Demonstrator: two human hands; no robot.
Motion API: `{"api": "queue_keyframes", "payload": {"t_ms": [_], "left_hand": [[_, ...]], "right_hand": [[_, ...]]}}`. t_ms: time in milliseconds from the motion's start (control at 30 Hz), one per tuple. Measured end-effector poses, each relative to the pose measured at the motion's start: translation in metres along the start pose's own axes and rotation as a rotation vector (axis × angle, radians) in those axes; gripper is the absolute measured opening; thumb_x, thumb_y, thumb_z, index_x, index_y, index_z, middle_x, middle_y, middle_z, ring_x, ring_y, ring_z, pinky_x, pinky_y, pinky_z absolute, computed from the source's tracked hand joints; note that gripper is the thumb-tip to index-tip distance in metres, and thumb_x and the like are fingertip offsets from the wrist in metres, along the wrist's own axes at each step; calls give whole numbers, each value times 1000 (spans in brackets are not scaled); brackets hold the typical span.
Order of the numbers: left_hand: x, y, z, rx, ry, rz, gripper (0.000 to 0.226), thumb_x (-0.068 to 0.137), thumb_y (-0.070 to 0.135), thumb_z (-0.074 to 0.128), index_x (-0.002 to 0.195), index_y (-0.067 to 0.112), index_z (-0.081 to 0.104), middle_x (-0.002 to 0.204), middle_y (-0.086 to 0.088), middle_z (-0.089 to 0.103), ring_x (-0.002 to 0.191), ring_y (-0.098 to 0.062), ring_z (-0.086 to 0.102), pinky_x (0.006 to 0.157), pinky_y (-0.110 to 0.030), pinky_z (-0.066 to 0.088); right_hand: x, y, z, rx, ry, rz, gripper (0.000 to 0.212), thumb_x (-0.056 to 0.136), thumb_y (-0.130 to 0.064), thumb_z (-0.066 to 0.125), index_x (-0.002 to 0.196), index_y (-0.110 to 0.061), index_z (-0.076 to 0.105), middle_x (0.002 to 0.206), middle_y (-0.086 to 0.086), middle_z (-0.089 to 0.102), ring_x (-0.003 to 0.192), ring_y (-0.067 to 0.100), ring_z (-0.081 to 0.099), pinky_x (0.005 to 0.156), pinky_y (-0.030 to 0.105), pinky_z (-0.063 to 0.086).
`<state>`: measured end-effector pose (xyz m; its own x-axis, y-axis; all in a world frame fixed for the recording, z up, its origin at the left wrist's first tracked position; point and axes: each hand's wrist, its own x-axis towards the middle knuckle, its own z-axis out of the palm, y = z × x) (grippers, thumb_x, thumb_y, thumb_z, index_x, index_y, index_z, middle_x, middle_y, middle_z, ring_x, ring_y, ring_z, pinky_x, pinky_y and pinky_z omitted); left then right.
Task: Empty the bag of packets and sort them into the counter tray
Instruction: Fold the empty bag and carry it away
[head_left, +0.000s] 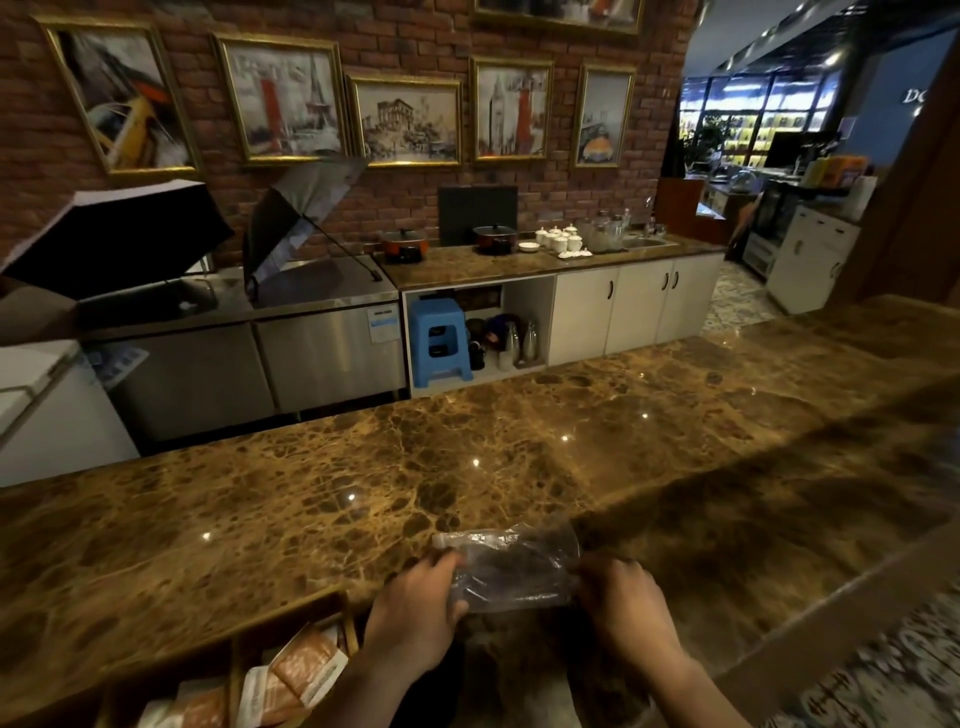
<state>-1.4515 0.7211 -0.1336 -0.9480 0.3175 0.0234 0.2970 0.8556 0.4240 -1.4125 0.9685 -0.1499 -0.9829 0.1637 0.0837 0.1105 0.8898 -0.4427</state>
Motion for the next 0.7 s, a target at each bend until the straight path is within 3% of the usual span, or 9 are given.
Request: {"api": "queue_keyframes", "payload": {"t_ms": [267, 433, 600, 700], "left_hand": [[13, -2, -61, -184, 75, -15, 39, 96, 31, 58, 128, 49, 44, 126, 12, 56, 112, -12, 58, 91, -35, 51], [16, -16, -105, -151, 152, -53, 37, 96, 37, 57, 129, 47, 43, 139, 10, 49, 118, -14, 55, 95, -36, 49], [11, -34, -155, -133, 243, -58, 38, 97, 33, 58, 131, 45, 44, 138, 12, 46, 107, -6, 47, 86, -29, 41], [9, -43, -180, -104, 298, -21, 36, 98, 33, 58, 130, 42, 47, 140, 12, 43, 118, -11, 51, 90, -26, 39]], "right_hand": [[19, -33, -42, 160, 98, -95, 20, 97, -29, 62, 113, -37, 71, 105, -17, 71, 92, -2, 68, 82, 29, 60], [34, -81, -63, 180, 185, -139, 25, 97, -21, 62, 119, -29, 70, 112, -11, 69, 93, 3, 65, 82, 33, 59], [50, -128, -79, 151, 183, -192, 28, 96, -21, 63, 123, -29, 67, 116, -7, 66, 93, 6, 62, 85, 31, 58], [57, -148, -87, 150, 215, -244, 28, 96, -19, 64, 123, -26, 69, 114, -3, 65, 94, 11, 61, 84, 28, 54]]}}
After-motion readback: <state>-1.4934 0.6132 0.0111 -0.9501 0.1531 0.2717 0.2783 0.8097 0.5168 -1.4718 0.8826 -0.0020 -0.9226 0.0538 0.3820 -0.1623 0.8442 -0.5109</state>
